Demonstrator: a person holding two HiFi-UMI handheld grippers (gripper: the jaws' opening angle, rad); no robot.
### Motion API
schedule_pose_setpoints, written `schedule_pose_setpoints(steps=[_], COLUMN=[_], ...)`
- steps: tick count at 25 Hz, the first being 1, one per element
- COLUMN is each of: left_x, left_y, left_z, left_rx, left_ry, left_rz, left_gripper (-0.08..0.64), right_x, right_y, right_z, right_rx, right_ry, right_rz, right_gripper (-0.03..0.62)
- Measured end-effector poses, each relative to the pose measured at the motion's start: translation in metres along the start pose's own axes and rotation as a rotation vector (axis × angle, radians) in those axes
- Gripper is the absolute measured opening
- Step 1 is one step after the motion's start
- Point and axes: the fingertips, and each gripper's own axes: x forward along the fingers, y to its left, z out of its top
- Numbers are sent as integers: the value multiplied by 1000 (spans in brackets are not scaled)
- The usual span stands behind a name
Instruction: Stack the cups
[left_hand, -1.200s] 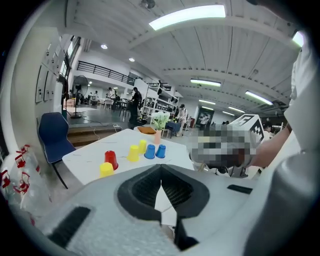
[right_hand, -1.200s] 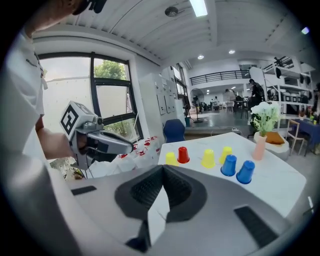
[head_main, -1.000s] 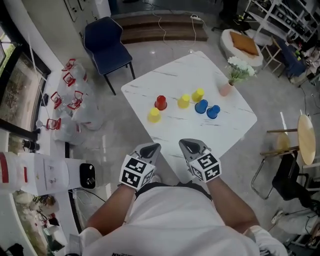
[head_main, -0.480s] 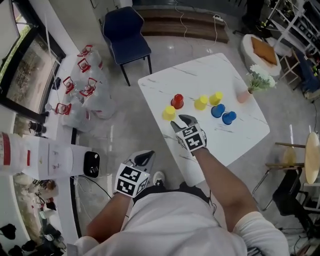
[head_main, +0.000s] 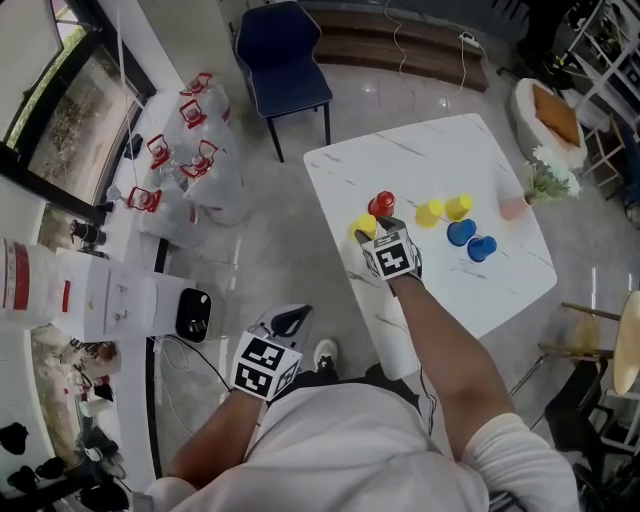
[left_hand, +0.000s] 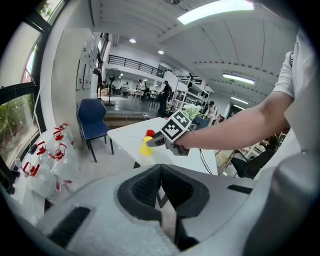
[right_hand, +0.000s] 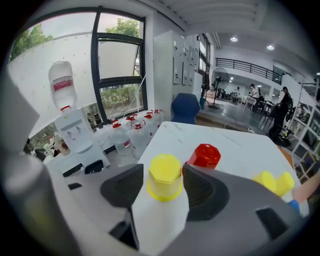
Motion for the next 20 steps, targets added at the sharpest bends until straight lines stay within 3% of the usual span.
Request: schedule_pose_setpoints(steps=[3, 9, 20], left_x=[5, 23, 54], left_y=[3, -3, -36], left_z=[4, 16, 28], left_rx=[4, 30, 92], left_ry=[-2, -9, 2], left_rz=[-8, -53, -168], left_gripper=[6, 6, 6], right_x=[5, -36, -115], right_y=[1, -1, 16], right_z=[-1, -8, -100], right_rx=[-25, 21, 24], right_ry=[6, -56, 18], right_rz=[3, -1, -44], right_gripper=[214, 211, 212])
